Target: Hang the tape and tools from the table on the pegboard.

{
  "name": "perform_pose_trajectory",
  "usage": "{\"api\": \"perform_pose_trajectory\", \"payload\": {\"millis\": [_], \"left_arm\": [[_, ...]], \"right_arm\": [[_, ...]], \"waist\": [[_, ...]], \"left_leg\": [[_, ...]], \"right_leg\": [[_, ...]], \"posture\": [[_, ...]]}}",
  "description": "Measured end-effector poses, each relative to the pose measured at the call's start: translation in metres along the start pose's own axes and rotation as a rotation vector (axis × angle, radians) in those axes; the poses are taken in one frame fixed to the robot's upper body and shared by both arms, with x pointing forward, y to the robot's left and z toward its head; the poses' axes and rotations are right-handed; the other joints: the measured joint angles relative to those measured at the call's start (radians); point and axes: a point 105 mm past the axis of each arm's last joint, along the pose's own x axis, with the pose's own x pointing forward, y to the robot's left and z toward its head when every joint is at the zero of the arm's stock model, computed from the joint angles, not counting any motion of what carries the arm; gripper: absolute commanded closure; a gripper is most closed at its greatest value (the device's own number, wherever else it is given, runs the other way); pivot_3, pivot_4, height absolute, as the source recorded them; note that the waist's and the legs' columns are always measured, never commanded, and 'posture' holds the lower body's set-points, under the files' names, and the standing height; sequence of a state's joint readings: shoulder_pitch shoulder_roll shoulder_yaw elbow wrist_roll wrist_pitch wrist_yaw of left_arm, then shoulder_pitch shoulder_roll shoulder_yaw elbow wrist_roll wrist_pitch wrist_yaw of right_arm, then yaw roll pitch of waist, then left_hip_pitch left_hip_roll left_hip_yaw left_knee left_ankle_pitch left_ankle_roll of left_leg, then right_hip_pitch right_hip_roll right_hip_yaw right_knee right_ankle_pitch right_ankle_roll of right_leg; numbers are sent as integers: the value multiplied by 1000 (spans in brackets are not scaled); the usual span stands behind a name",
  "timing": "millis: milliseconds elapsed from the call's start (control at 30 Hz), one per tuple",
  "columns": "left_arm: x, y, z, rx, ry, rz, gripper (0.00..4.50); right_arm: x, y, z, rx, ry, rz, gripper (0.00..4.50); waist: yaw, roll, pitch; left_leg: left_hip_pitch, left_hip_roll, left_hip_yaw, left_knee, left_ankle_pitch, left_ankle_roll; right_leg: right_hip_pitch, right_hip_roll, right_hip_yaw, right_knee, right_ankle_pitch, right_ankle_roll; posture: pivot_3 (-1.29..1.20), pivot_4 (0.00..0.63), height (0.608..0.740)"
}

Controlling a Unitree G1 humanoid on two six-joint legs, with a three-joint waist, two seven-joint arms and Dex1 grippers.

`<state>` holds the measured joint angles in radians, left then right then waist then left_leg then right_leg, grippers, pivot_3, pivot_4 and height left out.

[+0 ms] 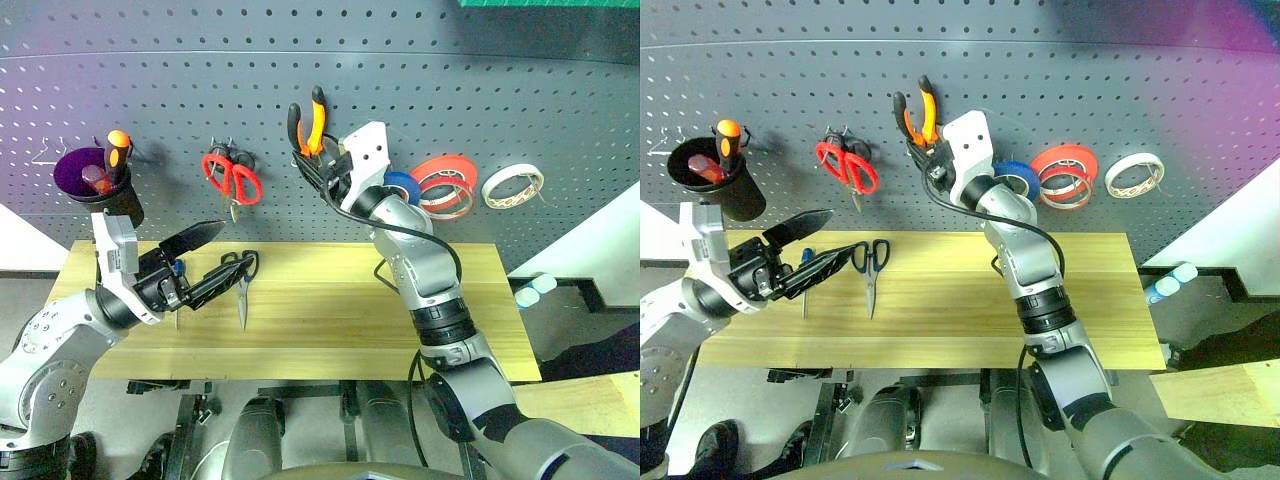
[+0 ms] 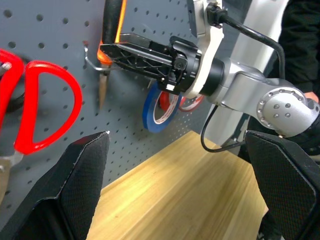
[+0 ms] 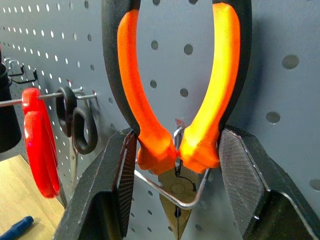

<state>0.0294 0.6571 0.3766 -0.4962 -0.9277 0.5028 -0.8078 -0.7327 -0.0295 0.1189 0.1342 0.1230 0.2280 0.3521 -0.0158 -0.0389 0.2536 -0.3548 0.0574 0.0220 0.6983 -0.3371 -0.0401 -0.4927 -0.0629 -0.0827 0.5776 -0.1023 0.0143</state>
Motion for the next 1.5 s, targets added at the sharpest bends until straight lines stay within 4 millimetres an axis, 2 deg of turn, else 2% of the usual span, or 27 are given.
{"api": "perform_pose_trajectory", "payload": {"millis": [67, 100, 167, 300, 333, 900, 1000, 1300, 1500], "left_arm": [[0, -1, -1, 0, 9, 2, 0], [0, -1, -1, 1, 14, -1, 0], [0, -3, 0, 2, 13, -5, 0], [-1, -4, 0, -15, 8, -2, 0], [-1, -4, 0, -16, 8, -1, 0], [-3, -4, 1, -18, 7, 3, 0], [-2, -4, 1, -19, 7, -2, 0], [-2, -5, 1, -16, 7, -11, 0], [-2, -5, 2, -15, 7, -13, 0]], "right_arm": [[0, 0, -3, 1, 9, -2, 2311], [1, 0, -4, -8, 12, -2, 1790], [1, 0, -4, -23, 8, -5, 1453], [2, 4, -8, -33, 15, 4, 237], [3, 5, -9, -40, 17, 7, 49], [1, 5, -7, -2, -15, -12, 49], [-5, 1, 4, 75, -104, -20, 49], [-8, 1, 18, 48, -184, -16, 49], [-21, 8, 42, 87, -316, 60, 49]], "waist": [[0, 0, 0], [0, 0, 0], [0, 0, 0], [-1, 1, 0], [0, 1, 0], [-1, 1, 1], [0, 2, 1], [1, 2, 1], [1, 2, 1]], "left_leg": [[0, 0, 0, 0, 0, 0], [0, 0, 0, 0, 0, 0], [0, 0, 0, 0, 0, 0], [0, 0, 0, 0, 0, 0], [0, 0, 0, 0, 0, 0], [0, 1, -4, 0, 0, 0], [-2, 3, -5, 0, 0, 0], [-1, 3, -5, -4, 0, 0], [-1, 3, -4, -9, 0, 0]], "right_leg": [[0, 0, 0, 0, 0, 0], [-1, 0, 0, 0, 0, 0], [-1, 0, 0, 0, 0, 0], [-1, 0, 0, 0, 0, 0], [0, 0, 0, 0, -1, 0], [0, 3, 0, -6, -1, 0], [-1, 7, 0, -11, 0, 0], [-1, 8, 0, -13, 0, 0], [-2, 8, 0, -15, 0, 0]], "posture": [[34, 198, 733], [35, 198, 733], [38, 200, 733], [41, 206, 733], [40, 205, 733], [30, 198, 733], [30, 195, 733], [35, 190, 733], [27, 190, 733]]}}
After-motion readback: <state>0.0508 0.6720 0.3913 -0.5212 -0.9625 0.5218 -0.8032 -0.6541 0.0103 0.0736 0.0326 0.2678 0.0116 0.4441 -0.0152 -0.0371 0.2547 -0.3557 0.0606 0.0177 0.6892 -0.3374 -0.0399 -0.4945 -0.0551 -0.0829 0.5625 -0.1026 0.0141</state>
